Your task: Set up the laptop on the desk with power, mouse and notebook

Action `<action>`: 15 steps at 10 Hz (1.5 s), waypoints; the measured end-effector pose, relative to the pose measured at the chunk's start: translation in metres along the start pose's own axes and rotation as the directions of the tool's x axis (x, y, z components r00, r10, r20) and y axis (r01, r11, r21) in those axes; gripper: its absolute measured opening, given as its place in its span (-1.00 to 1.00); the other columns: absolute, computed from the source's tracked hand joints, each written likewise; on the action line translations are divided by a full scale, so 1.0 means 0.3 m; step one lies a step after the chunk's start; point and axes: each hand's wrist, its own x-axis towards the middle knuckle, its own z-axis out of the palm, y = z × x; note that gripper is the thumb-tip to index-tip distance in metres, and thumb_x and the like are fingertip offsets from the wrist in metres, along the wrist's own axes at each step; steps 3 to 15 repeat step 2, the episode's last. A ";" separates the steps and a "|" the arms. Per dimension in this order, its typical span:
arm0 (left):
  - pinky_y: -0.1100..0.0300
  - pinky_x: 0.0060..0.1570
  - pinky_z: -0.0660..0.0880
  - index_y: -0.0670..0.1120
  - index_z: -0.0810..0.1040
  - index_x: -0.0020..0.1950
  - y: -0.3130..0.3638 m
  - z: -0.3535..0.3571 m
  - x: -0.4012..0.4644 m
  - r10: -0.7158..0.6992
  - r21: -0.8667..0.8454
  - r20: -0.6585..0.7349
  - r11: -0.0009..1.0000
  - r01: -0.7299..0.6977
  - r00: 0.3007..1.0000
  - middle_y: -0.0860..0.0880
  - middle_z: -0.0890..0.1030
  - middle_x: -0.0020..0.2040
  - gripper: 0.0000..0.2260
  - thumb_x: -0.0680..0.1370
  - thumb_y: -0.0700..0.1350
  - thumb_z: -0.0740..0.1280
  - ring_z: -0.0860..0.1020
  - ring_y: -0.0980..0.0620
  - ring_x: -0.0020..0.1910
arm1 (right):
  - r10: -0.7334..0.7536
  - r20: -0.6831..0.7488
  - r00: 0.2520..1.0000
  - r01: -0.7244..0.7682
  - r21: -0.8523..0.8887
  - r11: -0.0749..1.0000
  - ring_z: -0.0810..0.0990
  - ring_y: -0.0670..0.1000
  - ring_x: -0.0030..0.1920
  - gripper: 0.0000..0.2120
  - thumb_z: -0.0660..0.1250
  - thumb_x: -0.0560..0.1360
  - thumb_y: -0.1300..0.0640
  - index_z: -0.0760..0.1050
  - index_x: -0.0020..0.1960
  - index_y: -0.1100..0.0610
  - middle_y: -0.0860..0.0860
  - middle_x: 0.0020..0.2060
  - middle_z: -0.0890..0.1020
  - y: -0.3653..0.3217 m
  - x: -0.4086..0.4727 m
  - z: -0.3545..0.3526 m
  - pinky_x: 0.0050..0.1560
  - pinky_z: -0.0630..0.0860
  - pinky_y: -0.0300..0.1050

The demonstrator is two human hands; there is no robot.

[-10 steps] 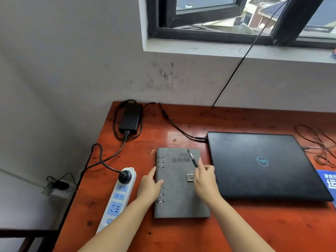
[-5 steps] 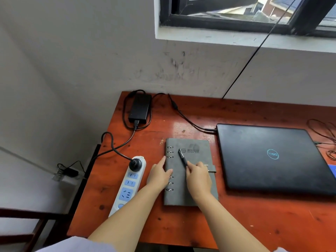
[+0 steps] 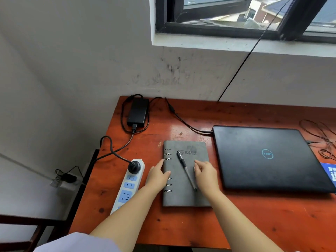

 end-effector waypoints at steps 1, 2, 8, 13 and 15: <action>0.06 0.11 0.45 -0.04 0.15 0.50 0.012 -0.027 -0.025 0.054 -0.042 0.012 0.998 -0.053 0.998 -0.22 0.53 0.09 -0.41 0.52 -0.06 0.31 0.54 -0.19 0.06 | 0.035 0.000 0.999 -0.034 0.128 0.991 0.61 0.08 -0.06 -0.75 0.21 0.53 0.23 0.57 0.15 0.21 0.12 -0.07 0.66 -0.054 0.017 -0.165 0.02 0.47 -0.09; 0.16 -0.22 0.49 -0.02 0.29 0.42 -0.117 -0.062 -0.170 0.088 -0.102 0.086 0.992 -0.079 0.992 -0.02 0.51 -0.17 -0.53 0.52 -0.07 0.30 0.52 0.01 -0.22 | -0.049 -0.037 0.998 0.057 0.292 0.955 0.60 -0.06 -0.29 -0.76 0.21 0.53 0.28 0.59 0.11 0.24 0.00 -0.25 0.65 -0.153 -0.009 -0.447 -0.22 0.51 -0.23; 0.16 -0.22 0.49 -0.02 0.29 0.42 -0.117 -0.062 -0.170 0.088 -0.102 0.086 0.992 -0.079 0.992 -0.02 0.51 -0.17 -0.53 0.52 -0.07 0.30 0.52 0.01 -0.22 | -0.049 -0.037 0.998 0.057 0.292 0.955 0.60 -0.06 -0.29 -0.76 0.21 0.53 0.28 0.59 0.11 0.24 0.00 -0.25 0.65 -0.153 -0.009 -0.447 -0.22 0.51 -0.23; 0.16 -0.22 0.49 -0.02 0.29 0.42 -0.117 -0.062 -0.170 0.088 -0.102 0.086 0.992 -0.079 0.992 -0.02 0.51 -0.17 -0.53 0.52 -0.07 0.30 0.52 0.01 -0.22 | -0.049 -0.037 0.998 0.057 0.292 0.955 0.60 -0.06 -0.29 -0.76 0.21 0.53 0.28 0.59 0.11 0.24 0.00 -0.25 0.65 -0.153 -0.009 -0.447 -0.22 0.51 -0.23; 0.16 -0.22 0.49 -0.02 0.29 0.42 -0.117 -0.062 -0.170 0.088 -0.102 0.086 0.992 -0.079 0.992 -0.02 0.51 -0.17 -0.53 0.52 -0.07 0.30 0.52 0.01 -0.22 | -0.049 -0.037 0.998 0.057 0.292 0.955 0.60 -0.06 -0.29 -0.76 0.21 0.53 0.28 0.59 0.11 0.24 0.00 -0.25 0.65 -0.153 -0.009 -0.447 -0.22 0.51 -0.23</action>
